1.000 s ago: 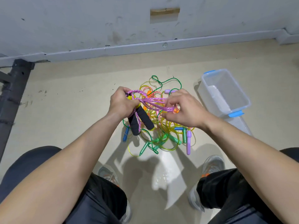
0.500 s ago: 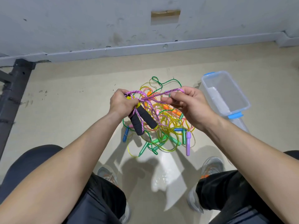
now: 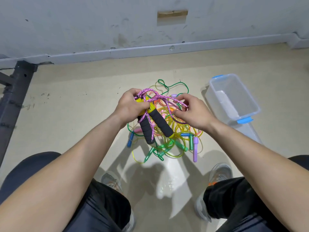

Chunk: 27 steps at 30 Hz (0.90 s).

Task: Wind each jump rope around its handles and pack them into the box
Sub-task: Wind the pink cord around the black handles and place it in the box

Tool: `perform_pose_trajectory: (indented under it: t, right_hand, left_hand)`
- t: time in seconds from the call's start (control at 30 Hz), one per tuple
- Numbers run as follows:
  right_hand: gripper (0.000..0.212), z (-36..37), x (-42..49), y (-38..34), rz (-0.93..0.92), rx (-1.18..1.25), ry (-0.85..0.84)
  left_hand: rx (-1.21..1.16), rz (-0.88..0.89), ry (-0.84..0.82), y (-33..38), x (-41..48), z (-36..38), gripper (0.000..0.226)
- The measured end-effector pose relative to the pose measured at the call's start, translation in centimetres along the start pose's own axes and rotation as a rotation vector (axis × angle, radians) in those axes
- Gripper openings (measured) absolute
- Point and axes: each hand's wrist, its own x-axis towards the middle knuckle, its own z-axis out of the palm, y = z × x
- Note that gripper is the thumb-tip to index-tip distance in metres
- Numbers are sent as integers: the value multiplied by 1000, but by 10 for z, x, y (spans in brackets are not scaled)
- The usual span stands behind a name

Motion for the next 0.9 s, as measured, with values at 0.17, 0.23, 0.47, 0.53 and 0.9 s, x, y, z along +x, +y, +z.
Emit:
perform_pose_trajectory:
  t: [0.17,0.23,0.47,0.53,0.9]
  right_hand:
    - [42,3,2,-1,-48,-30,-10]
    - [39,6,5,0,-57,-55,-72]
    - [21,2,1,1,-29,279,-221]
    - [19,2,1,3,28,346,-256]
    - [15,-14,8,16,147,642,-232]
  left_hand:
    - [9,57,-129,7,-6,-2,34]
    - [19,78,-173,8,-9,-2,32]
    - [124,-4,-62,-7,-1,-6,34]
    - [144,-35,-31,-11,2,-6,34]
    - [316,-113,178,-25,12,-16,36]
